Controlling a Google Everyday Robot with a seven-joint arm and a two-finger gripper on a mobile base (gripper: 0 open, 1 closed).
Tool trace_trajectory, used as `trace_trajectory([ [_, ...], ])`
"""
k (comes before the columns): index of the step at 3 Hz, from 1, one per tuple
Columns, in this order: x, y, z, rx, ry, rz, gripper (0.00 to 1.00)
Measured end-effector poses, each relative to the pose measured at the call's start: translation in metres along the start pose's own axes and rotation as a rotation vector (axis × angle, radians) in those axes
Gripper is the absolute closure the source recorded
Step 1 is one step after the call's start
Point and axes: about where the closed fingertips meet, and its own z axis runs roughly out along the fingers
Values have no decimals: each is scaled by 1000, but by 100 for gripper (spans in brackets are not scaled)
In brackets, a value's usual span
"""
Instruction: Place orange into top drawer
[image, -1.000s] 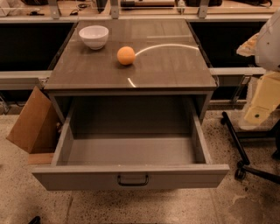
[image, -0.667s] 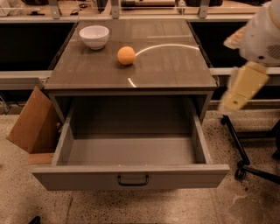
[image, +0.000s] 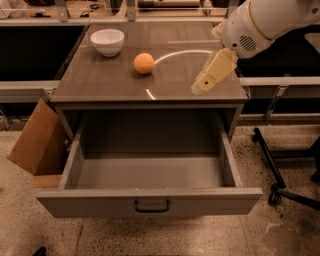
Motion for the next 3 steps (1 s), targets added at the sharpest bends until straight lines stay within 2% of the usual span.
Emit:
trace_trajectory([
  [1,0,0,0,0,0,0,0],
  [2,-1,-6,14,-6,-29,-8,0],
  [3,-7,-28,51,-26,-108,-6,0],
])
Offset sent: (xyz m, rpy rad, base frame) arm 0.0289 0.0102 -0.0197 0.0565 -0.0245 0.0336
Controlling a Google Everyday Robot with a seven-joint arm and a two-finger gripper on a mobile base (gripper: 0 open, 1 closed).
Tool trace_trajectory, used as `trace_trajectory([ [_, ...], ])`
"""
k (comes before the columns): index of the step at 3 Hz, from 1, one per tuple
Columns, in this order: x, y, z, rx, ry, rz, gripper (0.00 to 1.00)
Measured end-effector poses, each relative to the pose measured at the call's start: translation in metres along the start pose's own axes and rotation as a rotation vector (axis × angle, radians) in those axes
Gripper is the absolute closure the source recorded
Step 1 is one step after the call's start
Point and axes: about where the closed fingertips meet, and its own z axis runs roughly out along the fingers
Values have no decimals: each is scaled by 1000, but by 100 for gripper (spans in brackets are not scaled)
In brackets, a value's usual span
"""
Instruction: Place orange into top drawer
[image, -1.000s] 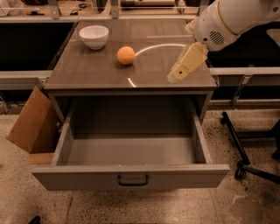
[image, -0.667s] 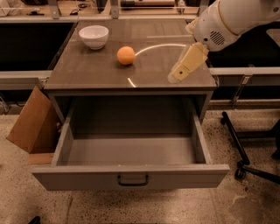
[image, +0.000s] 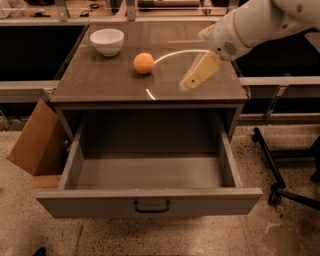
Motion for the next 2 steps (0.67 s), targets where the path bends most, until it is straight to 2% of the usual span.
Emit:
trace_trajectory([
  [1,2,-25,45,-19,-69,30,0],
  [2,3,-44,87,0,-65,73,0],
])
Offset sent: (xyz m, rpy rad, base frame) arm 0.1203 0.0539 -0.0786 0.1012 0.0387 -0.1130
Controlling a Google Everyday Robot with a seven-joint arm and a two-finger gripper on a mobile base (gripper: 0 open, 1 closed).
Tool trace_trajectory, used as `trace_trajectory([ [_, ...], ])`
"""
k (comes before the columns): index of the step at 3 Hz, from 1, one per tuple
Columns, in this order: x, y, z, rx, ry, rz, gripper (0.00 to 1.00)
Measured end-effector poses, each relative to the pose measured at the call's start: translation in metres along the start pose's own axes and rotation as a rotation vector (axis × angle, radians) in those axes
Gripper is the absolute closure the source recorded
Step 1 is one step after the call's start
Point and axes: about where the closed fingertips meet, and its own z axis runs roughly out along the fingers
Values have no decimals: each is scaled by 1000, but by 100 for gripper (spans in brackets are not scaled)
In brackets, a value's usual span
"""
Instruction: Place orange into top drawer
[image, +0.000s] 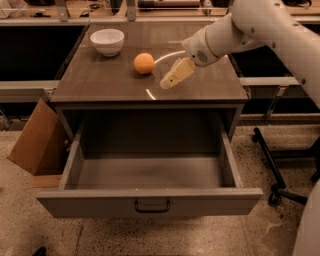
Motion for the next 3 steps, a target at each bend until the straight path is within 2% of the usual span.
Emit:
trace_trajectory([
  [1,1,-20,30,40,-41,76,0],
  [3,-12,-40,81,49,-114,155,0],
])
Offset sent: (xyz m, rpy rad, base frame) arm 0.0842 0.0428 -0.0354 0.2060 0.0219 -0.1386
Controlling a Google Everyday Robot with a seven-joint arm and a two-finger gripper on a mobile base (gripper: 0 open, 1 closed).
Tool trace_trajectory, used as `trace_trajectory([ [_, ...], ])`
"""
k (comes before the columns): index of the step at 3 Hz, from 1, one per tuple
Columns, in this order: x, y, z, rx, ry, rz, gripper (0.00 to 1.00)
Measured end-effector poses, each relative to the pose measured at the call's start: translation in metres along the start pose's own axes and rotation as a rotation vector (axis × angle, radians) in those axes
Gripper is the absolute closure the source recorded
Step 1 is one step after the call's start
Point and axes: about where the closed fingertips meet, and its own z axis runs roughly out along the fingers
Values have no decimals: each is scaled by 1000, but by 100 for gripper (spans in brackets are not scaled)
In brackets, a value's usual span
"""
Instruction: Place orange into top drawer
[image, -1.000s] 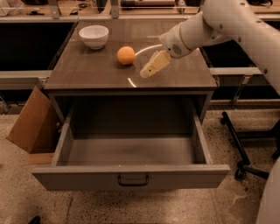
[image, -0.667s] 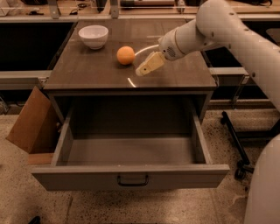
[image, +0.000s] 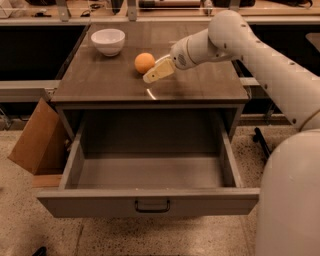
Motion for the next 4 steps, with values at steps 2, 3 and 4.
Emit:
trace_trajectory([
  [2,-13,-3,33,-3,-29,35,0],
  [3,-18,1,42,-10,-33,36,13],
  [4,-23,6,49,-26,-39,33,36],
])
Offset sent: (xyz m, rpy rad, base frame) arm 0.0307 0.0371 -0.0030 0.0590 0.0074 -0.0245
